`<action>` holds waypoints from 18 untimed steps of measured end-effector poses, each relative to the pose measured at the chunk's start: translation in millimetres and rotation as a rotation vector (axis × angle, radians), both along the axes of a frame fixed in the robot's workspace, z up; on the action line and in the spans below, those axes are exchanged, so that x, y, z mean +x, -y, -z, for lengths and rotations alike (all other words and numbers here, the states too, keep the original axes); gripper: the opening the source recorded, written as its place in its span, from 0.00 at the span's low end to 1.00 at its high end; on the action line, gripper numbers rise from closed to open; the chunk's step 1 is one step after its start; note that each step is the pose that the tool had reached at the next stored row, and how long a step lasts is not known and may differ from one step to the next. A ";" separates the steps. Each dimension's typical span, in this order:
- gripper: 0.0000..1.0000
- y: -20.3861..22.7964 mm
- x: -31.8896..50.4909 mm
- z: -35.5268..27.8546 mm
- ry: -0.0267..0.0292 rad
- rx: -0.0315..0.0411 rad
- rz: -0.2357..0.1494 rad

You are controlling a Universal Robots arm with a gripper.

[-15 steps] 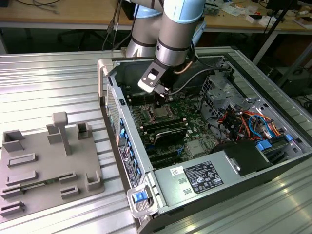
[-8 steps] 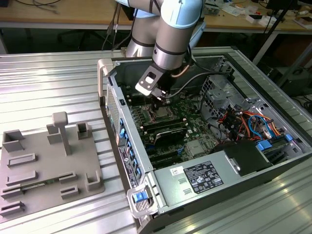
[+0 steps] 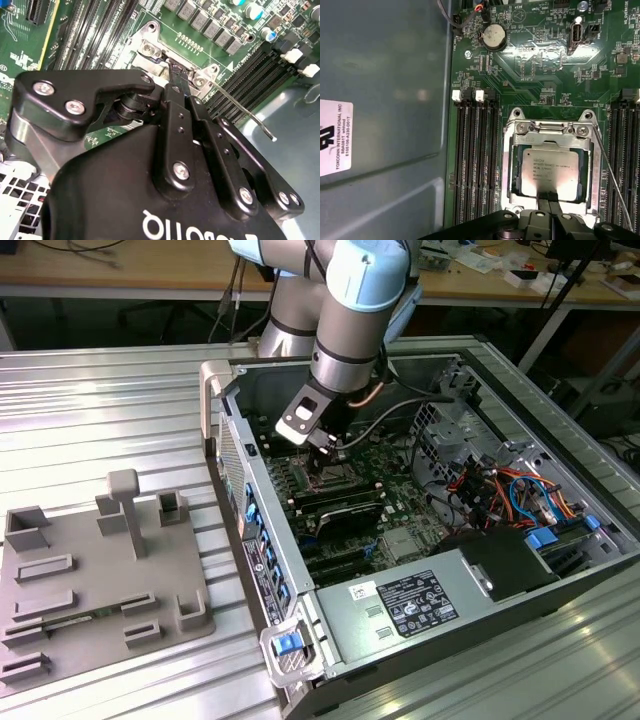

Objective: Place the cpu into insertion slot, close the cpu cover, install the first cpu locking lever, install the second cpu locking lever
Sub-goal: 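Close the cpu cover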

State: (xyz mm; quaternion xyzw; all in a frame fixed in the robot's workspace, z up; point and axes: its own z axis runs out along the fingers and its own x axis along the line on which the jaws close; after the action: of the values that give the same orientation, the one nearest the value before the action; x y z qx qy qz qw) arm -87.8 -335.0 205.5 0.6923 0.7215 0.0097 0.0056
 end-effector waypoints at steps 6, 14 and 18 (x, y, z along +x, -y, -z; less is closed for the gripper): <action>0.11 -0.3 -1.3 -5.5 0.0000 0.0045 -0.018; 0.11 -0.3 21.3 -8.6 -0.0039 0.0045 -0.018; 0.11 -0.3 32.4 -8.6 -0.0060 0.0045 -0.018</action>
State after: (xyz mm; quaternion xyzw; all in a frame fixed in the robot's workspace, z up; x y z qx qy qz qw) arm -55.4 -334.7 214.1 0.6857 0.7279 0.0093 0.0018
